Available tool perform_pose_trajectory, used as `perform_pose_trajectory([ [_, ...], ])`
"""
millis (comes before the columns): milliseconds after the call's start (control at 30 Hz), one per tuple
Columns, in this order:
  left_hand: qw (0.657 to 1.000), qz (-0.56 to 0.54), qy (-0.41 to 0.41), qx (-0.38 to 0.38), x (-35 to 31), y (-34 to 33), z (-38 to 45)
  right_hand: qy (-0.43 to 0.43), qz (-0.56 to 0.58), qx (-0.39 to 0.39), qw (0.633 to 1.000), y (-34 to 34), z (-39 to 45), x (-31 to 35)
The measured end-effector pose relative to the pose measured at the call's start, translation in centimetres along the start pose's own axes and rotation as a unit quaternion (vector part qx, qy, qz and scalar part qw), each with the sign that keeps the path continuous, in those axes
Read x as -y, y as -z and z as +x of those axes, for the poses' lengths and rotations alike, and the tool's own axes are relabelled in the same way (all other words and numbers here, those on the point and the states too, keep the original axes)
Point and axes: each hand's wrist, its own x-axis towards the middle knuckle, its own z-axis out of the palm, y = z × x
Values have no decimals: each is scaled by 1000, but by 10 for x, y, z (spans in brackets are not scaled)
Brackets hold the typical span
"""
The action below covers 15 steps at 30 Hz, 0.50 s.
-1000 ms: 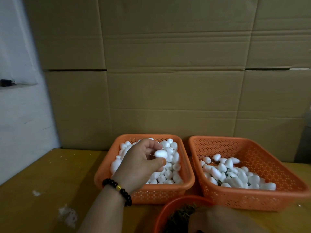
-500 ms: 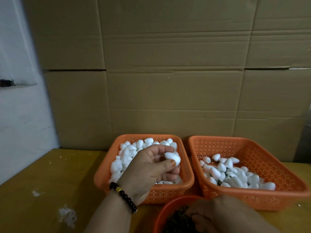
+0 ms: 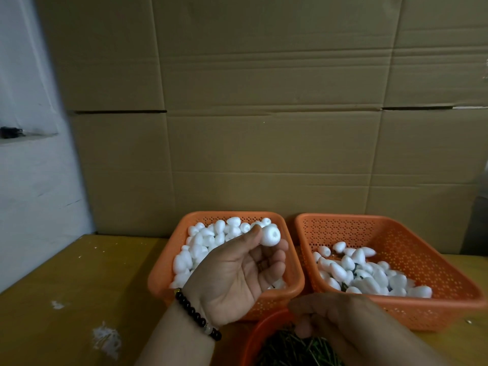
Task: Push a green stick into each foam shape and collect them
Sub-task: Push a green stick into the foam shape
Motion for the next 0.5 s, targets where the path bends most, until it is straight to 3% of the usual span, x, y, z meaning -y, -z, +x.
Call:
perform_pose_trajectory([
  [133, 999, -32, 0, -4, 0, -3, 0, 17, -15, -5, 1000, 7, 2, -1],
  [233, 999, -32, -25, 0, 3, -7, 0, 45, -35, -56, 997, 9, 1, 2],
  [367, 998, -33, -47, -4, 7, -11, 1, 61, 2, -93, 994, 9, 3, 1],
  [500, 998, -11, -58, -6, 8, -12, 0, 21, 72, -125, 989, 10, 0, 4],
])
